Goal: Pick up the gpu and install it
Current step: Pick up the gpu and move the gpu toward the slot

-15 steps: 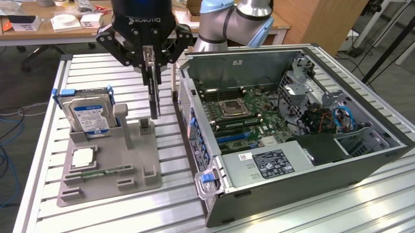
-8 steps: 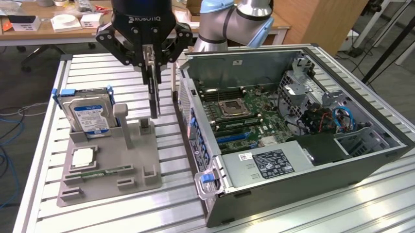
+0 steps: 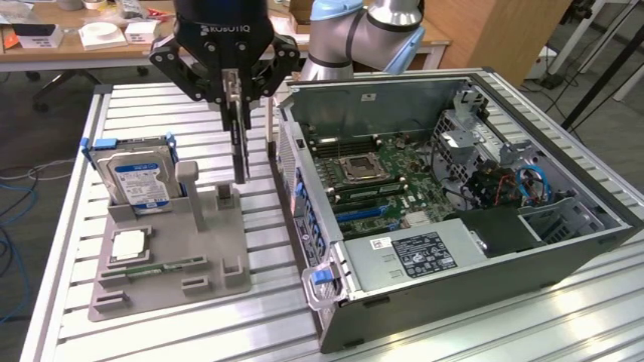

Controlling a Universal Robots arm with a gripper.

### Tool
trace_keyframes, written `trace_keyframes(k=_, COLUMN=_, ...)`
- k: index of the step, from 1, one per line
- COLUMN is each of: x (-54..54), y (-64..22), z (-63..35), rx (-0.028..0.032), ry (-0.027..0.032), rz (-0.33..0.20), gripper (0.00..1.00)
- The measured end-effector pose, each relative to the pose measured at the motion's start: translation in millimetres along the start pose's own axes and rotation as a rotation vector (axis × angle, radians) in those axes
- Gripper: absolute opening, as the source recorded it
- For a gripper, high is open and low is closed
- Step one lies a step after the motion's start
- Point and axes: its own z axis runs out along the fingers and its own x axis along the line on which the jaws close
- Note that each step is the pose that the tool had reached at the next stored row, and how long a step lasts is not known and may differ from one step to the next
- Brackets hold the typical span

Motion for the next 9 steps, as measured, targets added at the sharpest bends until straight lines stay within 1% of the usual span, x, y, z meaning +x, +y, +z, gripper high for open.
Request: trace_keyframes(k=9, x=-3.8, y=0.3, z=0.1, rx=-0.0001, ry=0.0, rz=0.0, gripper=0.26)
